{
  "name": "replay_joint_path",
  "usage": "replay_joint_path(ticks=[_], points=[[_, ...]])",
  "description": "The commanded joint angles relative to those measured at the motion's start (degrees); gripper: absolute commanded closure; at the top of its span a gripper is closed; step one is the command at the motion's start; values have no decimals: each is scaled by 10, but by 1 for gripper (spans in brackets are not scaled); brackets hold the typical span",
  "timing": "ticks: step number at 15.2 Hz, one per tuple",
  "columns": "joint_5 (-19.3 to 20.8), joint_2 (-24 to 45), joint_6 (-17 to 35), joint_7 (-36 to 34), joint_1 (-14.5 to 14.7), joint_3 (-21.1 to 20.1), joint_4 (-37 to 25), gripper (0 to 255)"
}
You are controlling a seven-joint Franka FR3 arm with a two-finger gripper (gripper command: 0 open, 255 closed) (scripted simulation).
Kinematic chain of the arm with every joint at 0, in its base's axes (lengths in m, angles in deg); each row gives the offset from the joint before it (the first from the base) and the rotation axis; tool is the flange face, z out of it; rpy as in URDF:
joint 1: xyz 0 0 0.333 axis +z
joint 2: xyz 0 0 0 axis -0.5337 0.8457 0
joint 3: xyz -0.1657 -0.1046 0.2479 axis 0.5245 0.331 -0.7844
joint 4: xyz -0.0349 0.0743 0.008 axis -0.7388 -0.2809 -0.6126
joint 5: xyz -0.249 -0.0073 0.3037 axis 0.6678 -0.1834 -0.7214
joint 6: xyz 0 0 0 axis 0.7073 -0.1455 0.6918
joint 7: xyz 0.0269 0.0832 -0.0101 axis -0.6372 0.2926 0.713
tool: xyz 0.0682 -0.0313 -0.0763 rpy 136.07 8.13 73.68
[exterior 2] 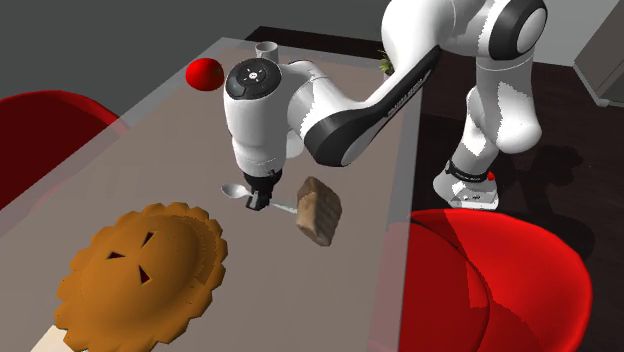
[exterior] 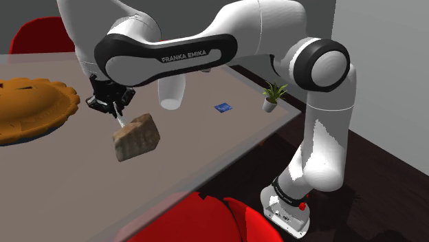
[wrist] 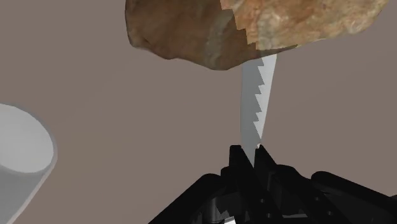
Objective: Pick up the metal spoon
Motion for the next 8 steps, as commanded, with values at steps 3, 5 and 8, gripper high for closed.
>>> replay_joint_path(ticks=[3,5,8], points=[[-5,-5,-26,8,1,-2,-23,255],[-7,-7,-40,12,3,-3,-37,255],[-7,-7,-49,14,4,-3,-45,255]])
